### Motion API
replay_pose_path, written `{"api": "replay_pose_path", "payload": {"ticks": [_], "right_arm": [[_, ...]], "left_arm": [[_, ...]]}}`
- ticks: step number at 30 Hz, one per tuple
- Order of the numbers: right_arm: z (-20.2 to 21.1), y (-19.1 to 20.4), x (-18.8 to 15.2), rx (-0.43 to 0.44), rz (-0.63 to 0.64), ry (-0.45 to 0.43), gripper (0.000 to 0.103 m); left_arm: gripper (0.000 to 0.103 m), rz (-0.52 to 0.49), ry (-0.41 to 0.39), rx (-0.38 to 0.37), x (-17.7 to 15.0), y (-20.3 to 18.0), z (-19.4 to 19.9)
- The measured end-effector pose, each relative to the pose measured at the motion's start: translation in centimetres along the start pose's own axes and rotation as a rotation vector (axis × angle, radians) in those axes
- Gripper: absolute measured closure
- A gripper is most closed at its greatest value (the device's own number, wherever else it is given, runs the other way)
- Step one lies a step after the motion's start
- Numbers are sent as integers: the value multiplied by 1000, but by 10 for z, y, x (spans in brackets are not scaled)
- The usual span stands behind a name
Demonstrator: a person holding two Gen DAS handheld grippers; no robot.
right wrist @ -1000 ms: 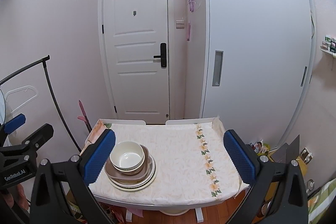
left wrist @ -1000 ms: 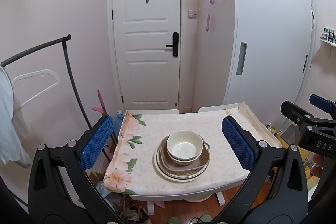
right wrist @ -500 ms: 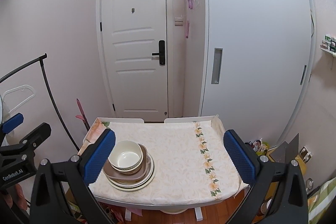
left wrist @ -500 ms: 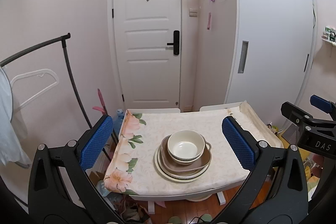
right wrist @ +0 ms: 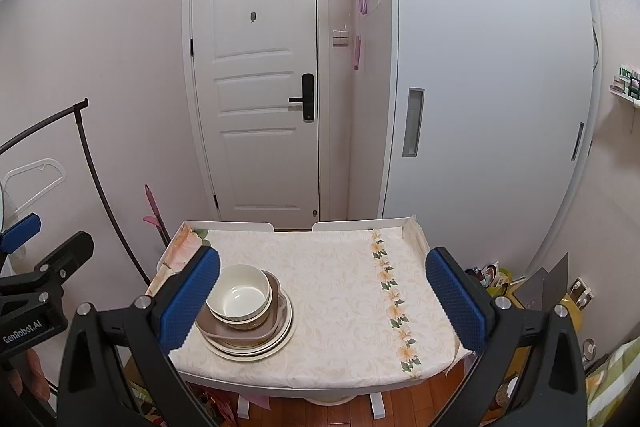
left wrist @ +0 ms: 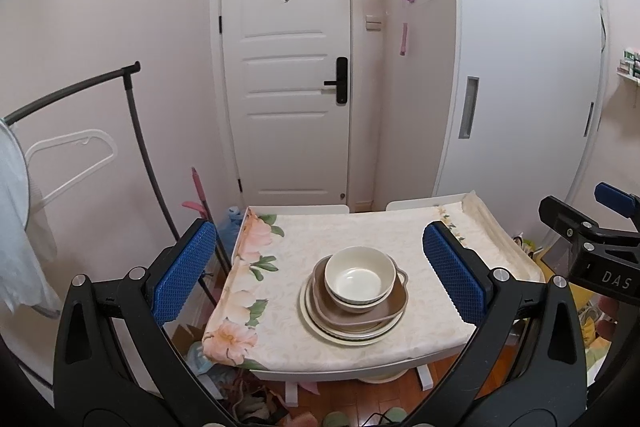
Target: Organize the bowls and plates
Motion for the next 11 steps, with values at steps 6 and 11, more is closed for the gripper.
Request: {"api": "replay_pose_path", "payload": {"ticks": [6, 11], "right_arm": [[-4, -2, -6, 1, -4, 9, 1], [-10, -5, -11, 1, -4, 19, 1]], "left_arm": [[0, 14, -11, 73, -2, 5, -1], [0, 25, -30, 93, -2, 8, -1]]}}
Point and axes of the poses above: each gripper's, at about its wrist camera, not at the fingertips, and z roughly against the way its jaws point, y to its left, x to its top, the point moved 3 cm from there along -z, roughly the way its jaws point
